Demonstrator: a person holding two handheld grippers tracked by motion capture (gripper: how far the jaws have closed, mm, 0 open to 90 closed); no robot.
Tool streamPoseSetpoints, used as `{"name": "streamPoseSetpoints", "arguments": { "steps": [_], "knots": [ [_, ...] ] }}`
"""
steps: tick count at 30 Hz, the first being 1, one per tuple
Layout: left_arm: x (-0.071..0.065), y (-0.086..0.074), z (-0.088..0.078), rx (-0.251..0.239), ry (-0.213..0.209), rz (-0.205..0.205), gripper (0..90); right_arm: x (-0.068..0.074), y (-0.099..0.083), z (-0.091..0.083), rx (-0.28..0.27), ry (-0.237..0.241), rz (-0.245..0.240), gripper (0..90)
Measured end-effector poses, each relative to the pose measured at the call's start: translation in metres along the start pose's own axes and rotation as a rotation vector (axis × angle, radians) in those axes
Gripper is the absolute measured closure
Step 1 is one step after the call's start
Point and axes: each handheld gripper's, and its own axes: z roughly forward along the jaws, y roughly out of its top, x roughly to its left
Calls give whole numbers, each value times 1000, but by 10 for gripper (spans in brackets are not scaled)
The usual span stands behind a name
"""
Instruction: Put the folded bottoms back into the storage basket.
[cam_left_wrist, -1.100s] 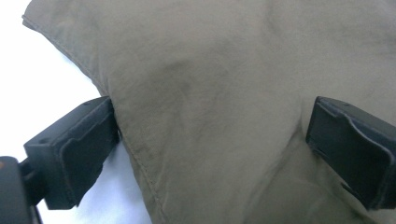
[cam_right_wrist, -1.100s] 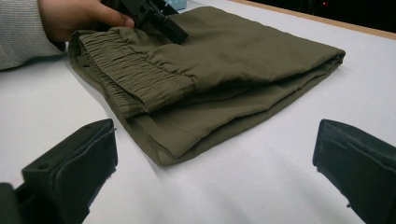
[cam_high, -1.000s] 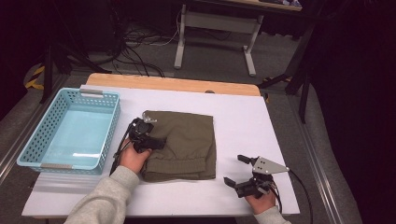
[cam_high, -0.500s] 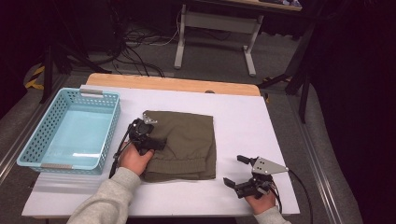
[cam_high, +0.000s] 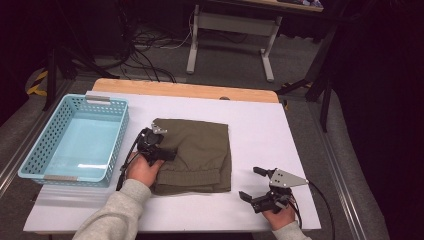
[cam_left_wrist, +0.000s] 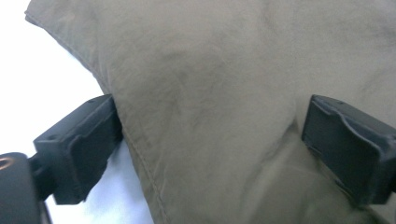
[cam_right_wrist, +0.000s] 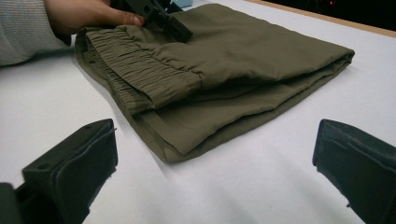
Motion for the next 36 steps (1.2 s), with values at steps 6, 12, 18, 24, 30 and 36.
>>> {"name": "streamPoseSetpoints", "arguments": {
  "steps": [6, 12, 18, 24, 30, 36],
  "knots": [
    [-4, 3, -4, 30, 9, -13, 181, 1, 0, 0, 4, -3, -3, 5],
    [-7, 7, -7, 53, 16, -32, 305, 1, 0, 1, 10, -1, -9, 5],
    [-15, 11, -9, 68, -3, -52, 535, 1, 0, 2, 18, -7, -13, 5],
    [-18, 12, -8, 70, -44, -91, 770, 1, 0, 2, 17, -6, -10, 5],
    [-19, 13, -8, 72, -48, -105, 806, 1, 0, 1, 15, -5, -11, 5],
    [-14, 13, -8, 69, -76, -141, 813, 1, 0, 1, 15, -5, -11, 5]
  ]
}}
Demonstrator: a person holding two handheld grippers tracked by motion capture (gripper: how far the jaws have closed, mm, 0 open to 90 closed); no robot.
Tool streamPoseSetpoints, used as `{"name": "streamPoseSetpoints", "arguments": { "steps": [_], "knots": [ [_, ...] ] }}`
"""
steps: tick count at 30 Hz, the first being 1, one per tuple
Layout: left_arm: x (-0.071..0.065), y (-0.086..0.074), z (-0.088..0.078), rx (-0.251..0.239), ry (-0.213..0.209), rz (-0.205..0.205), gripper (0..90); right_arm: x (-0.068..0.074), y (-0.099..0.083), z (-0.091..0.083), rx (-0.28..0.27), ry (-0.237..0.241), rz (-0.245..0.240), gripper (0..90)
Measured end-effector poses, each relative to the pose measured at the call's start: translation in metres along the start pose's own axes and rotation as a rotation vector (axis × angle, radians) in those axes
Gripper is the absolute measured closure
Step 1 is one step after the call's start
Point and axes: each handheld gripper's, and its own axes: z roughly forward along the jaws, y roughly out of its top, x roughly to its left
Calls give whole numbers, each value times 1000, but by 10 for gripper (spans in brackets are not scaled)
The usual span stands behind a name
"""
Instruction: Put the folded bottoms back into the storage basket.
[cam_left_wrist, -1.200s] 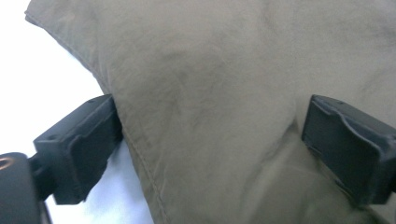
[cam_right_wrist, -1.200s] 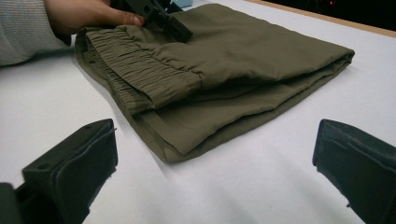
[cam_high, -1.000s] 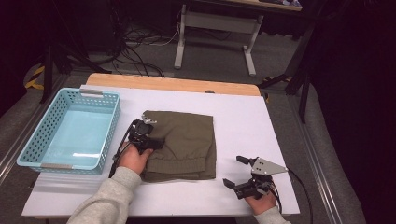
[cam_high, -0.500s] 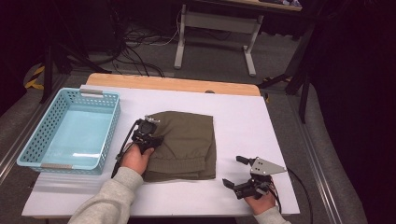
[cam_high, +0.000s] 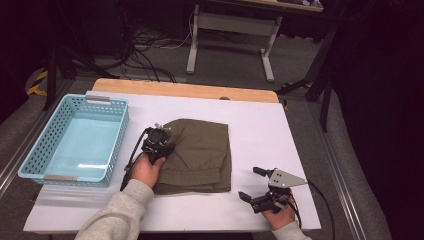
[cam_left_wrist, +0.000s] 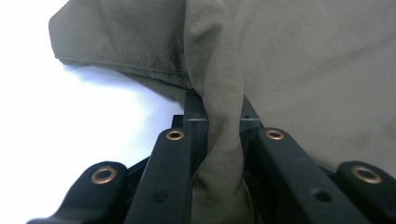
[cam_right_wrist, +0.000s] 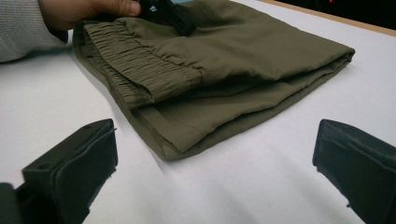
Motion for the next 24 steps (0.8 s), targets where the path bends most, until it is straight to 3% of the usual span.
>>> {"name": "streamPoseSetpoints", "arguments": {
  "steps": [12, 24],
  "knots": [
    [2, 6, -18, -52, -51, -35, 816, 0, 0, 0, -1, 0, 1, 5],
    [-7, 12, -41, -138, -75, 5, 818, 0, 0, -1, -3, 0, 1, 5]
  ]
}}
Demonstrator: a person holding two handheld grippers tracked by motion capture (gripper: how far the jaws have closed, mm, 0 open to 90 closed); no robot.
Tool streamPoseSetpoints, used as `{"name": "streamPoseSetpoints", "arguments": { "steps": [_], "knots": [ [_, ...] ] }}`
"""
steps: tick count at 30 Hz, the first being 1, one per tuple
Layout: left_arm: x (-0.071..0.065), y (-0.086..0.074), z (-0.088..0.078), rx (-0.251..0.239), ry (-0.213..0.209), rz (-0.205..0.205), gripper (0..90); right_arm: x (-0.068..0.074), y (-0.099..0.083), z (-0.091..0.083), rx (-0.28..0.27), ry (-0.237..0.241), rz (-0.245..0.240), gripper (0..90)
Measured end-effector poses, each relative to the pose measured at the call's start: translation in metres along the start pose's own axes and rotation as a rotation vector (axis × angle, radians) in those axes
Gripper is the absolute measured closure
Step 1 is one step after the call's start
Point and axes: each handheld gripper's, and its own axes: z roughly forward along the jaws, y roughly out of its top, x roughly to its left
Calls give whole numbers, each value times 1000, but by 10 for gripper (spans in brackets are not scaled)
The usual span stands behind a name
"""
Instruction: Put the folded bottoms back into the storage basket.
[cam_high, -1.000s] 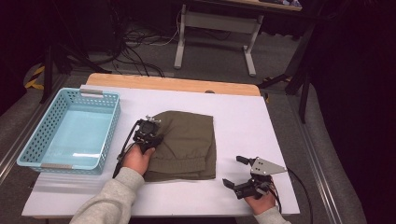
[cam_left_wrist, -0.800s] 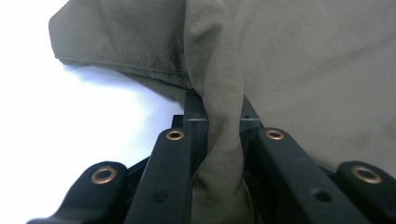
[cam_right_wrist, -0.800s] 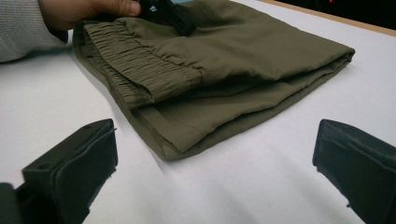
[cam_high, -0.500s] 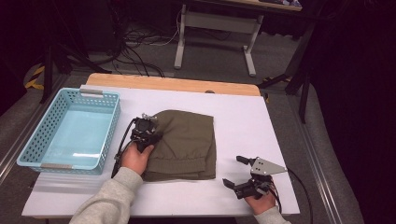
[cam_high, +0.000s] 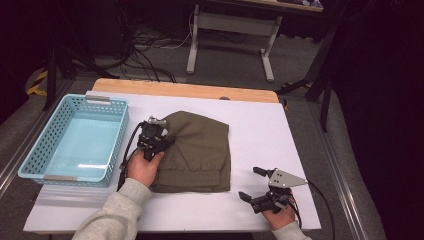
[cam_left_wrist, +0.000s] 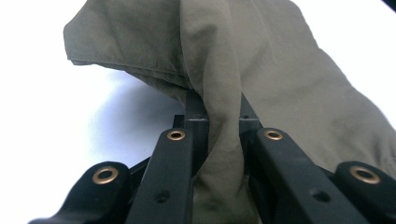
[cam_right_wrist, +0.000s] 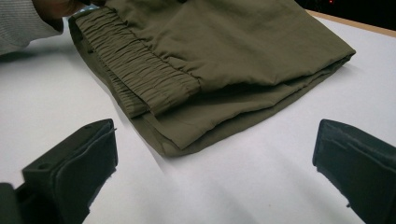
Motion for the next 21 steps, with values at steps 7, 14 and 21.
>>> {"name": "streamPoseSetpoints", "arguments": {
  "steps": [7, 14, 21],
  "knots": [
    [-4, 4, -12, -45, -19, 14, 819, 0, 0, -1, -8, -3, 1, 5],
    [-8, 10, -24, -83, -60, 12, 819, 0, 0, -1, -13, -1, 1, 5],
    [-11, 14, -34, -115, -96, 6, 819, 0, 0, -2, -14, -3, 1, 5]
  ]
}}
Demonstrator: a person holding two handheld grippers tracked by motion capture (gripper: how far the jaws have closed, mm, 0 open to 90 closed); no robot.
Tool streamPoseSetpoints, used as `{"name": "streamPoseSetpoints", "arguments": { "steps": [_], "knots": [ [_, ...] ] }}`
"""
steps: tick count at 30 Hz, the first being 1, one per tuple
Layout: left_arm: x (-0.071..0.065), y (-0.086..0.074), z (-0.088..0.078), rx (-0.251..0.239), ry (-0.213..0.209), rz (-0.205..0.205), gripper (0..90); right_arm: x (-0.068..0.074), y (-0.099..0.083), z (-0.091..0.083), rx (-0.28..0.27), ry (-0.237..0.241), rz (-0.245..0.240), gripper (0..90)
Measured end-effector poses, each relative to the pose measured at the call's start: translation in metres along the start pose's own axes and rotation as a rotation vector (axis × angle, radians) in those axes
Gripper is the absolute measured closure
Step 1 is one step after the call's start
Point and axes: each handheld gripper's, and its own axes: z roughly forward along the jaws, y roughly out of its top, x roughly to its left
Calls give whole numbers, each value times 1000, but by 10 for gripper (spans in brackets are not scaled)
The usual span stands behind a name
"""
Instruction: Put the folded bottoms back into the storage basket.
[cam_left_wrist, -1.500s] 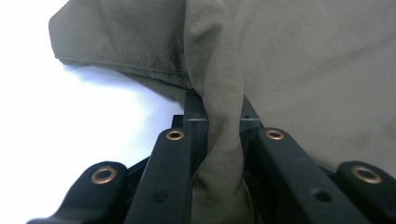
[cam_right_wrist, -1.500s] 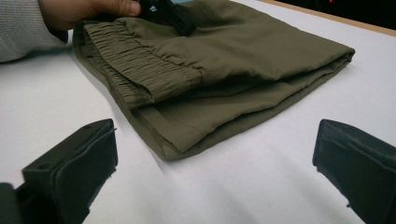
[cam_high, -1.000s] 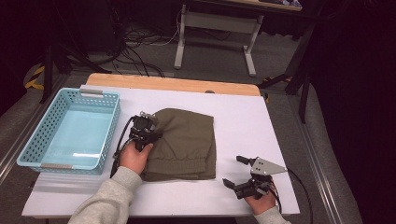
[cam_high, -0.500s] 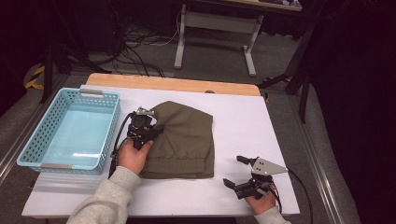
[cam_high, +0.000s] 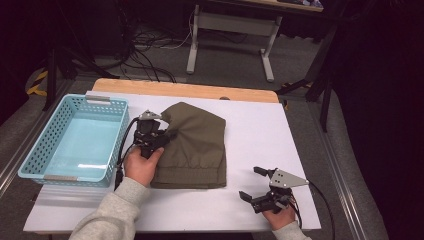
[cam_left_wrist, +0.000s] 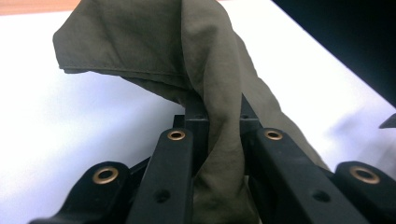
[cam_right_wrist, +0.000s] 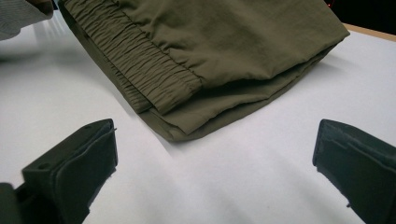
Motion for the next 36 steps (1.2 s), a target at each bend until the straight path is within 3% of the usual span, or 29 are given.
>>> {"name": "streamPoseSetpoints", "arguments": {
  "steps": [20, 36],
  "knots": [
    [-14, 20, -25, -61, -49, 24, 820, 0, 0, 0, -4, 1, 3, 5],
    [-17, 31, -44, -89, -51, 41, 820, 0, 0, 0, -2, 0, 2, 5]
  ]
}}
